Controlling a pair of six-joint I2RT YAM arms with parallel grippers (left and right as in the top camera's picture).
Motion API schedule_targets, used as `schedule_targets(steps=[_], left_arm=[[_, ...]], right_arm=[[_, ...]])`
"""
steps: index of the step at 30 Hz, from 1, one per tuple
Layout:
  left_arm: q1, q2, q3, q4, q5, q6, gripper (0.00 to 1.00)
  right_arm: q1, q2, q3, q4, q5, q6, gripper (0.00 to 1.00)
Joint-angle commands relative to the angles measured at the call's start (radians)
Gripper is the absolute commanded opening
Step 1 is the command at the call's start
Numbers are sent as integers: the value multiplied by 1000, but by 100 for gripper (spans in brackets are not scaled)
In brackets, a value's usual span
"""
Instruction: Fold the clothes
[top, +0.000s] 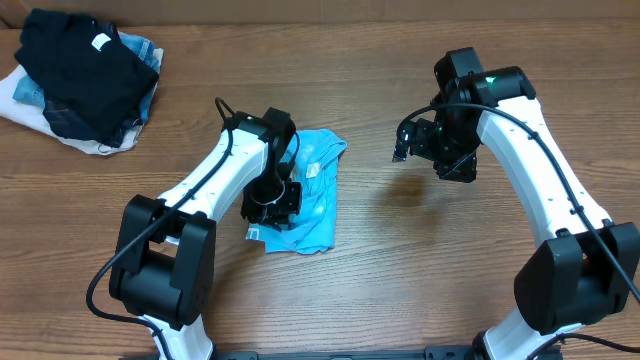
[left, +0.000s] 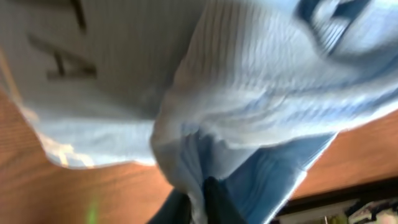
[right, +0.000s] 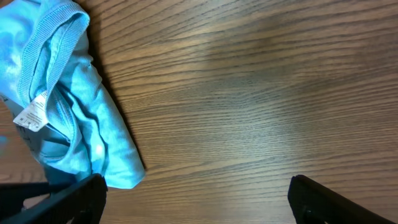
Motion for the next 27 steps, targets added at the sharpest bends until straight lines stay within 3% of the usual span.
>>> schedule_targets(steps=[1,12,27], left_arm=[[-38,-10,25,-27,19,-11,7],[-246,-10,25,-4,27,-111,14],[-319,-10,63,-34,56,-99,22]], right_arm=[[4,-2,0,5,8,-2,98],[4,-2,0,8,8,-2,97],[4,-2,0,25,7,6,97]])
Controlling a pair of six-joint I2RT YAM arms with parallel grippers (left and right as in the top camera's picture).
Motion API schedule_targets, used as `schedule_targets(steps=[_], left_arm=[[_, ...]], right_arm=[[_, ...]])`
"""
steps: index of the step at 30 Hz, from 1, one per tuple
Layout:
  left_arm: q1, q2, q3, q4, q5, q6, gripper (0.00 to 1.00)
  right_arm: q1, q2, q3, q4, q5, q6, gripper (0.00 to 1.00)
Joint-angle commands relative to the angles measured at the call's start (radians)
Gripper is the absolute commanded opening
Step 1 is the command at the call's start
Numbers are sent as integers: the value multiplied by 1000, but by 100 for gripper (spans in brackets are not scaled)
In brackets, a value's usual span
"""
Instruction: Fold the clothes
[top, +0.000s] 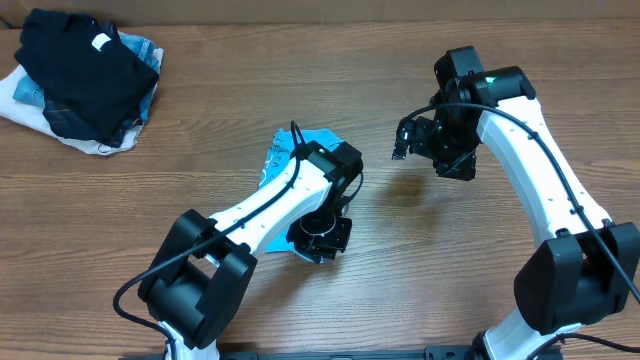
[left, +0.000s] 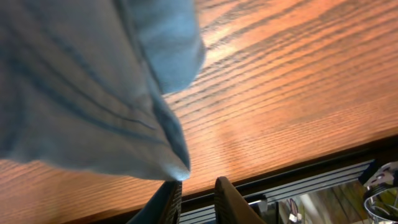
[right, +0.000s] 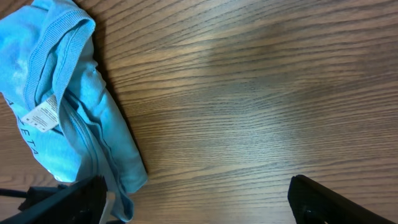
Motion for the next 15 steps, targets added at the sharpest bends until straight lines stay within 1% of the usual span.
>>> schedule_targets(steps=[1,4,6,7,9,11,12,14,15], left_arm=[[-5,-10,72,-24,16,-5,22],[2,-14,164,-83,-50,-6,21],[6,-16,233,-120,-101,-6,23],[8,-17,274,-143,-123,-8,24],[23,-17,347,-185,-164,-24,30],[53,-17,428,-235,-216,-49,40],[68,-17,451,-251,-232,-61,48],[116,-17,492,-280,-257,-81,68],[143,-17,502,-286,-261,-82,74]], right_arm=[[4,-2,0,10,6,5,97],[3,-2,0,17,6,10,98],[-1,-2,0,18,7,25,98],[-4,-2,0,19,6,29,98],[-10,-2,0,21,6,28,98],[-19,-2,0,20,5,29,98],[-21,-2,0,20,-3,28,98],[-22,-2,0,21,-37,27,98],[-22,-2,0,24,-61,27,98]])
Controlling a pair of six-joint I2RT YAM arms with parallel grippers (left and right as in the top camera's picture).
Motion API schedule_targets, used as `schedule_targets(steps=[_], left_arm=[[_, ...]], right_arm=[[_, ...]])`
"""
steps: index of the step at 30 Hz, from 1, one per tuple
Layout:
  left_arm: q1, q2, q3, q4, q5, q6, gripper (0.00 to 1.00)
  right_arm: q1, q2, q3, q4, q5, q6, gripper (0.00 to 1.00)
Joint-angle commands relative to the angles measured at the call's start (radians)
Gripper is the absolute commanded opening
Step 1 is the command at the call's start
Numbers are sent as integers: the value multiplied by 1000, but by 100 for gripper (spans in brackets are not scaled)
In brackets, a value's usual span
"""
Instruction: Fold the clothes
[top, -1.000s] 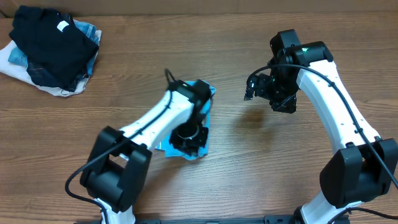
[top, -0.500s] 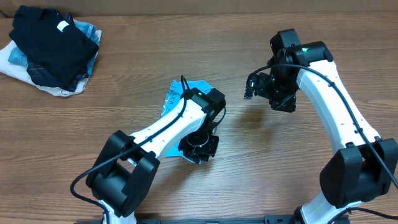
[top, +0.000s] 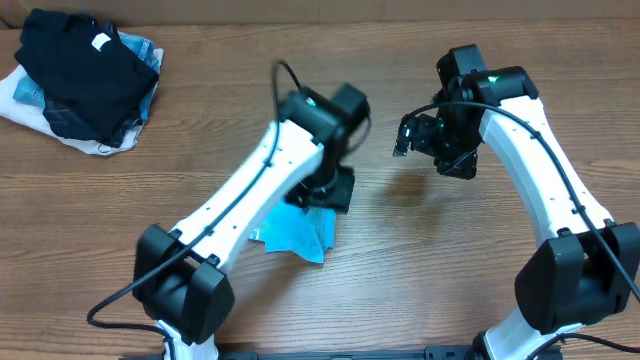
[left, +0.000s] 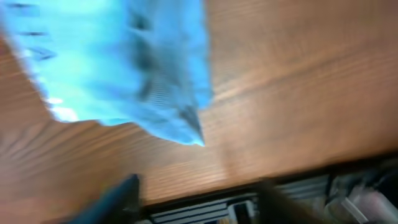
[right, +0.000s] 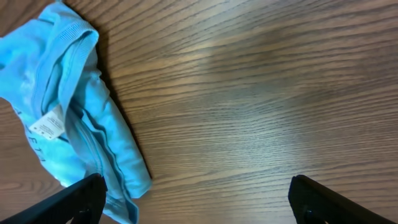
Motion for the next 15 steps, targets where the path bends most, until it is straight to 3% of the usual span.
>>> schedule_targets(steps=[1,3,4,9,15], left_arm=[[107,-16,63,-24,-89,-39,75],[175,-16,63,-24,-89,-38,88],[233,-15,62,-23,-93,-38,100],[385,-15,59,-11,-92,-39,100],[500,-15,45,-8,-100,-38,100]], right_arm=[[-8,-2,0,10,-76,5,98],[3,-2,0,19,-136,-19,96],[20,-2,0,24,-188,-50,96],[114,-2,0,34,-211,-50,96],[272,0,-54,153,-138,107,100]])
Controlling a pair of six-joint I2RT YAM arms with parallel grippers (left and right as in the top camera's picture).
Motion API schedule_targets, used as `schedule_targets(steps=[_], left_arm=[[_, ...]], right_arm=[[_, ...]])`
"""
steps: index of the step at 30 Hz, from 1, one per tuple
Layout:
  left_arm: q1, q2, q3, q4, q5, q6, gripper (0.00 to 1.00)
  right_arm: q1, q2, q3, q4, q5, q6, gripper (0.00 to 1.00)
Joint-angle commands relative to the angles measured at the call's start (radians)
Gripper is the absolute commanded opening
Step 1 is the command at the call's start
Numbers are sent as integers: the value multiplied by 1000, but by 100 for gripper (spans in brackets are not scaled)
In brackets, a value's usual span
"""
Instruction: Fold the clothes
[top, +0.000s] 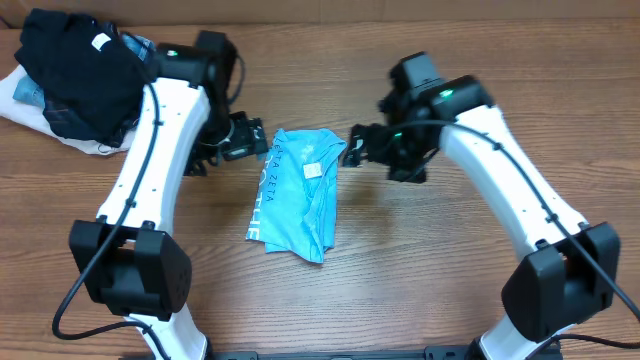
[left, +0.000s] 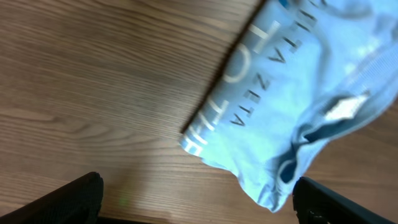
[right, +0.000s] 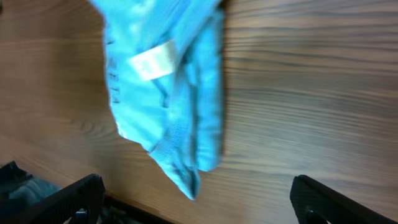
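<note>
A light blue garment (top: 298, 196) lies on the wooden table, folded into a long strip, its white label (top: 312, 170) facing up. My left gripper (top: 250, 139) hovers just left of the strip's far end, open and empty. In the left wrist view the garment (left: 298, 87) shows printed lettering, and the gripper (left: 198, 204) has its fingers (left: 71, 198) spread wide. My right gripper (top: 360, 148) hangs just right of the same far end, also open. In the right wrist view the garment (right: 165, 99) lies ahead of the gripper (right: 199, 204).
A pile of dark and pale clothes (top: 85, 80) sits at the far left corner of the table (top: 450, 270). Both arms flank the blue garment. Bare wood lies in front of and to the right of it.
My left gripper was open over the garment's right side and now hovers left of its far end. The right gripper has moved left to the garment's far right corner. The garment lies uncovered.
My left gripper was shut on the blue cloth at its left side. It then stood at the garment's near right edge, fingers close together at a fabric corner. Then it was open above the cloth. Now the garment lies as a strip between both open grippers.
</note>
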Motion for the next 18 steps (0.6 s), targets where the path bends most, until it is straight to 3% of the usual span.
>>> schedule_targets(steps=[1,3,7,18], left_arm=[[44,-14,0,2,-21,-7,100],[56,-14,-11,2,-22,-6,100],[62,-14,-38,18,-51,-6,100],[61,-14,-61,32,-50,-7,100]], right_arm=[[81,0,-61,70,39,103,100],[106,0,-92,124,39,124,95],[136,2,-133,218,35,167,75],[169,55,-182,350,55,262,75]])
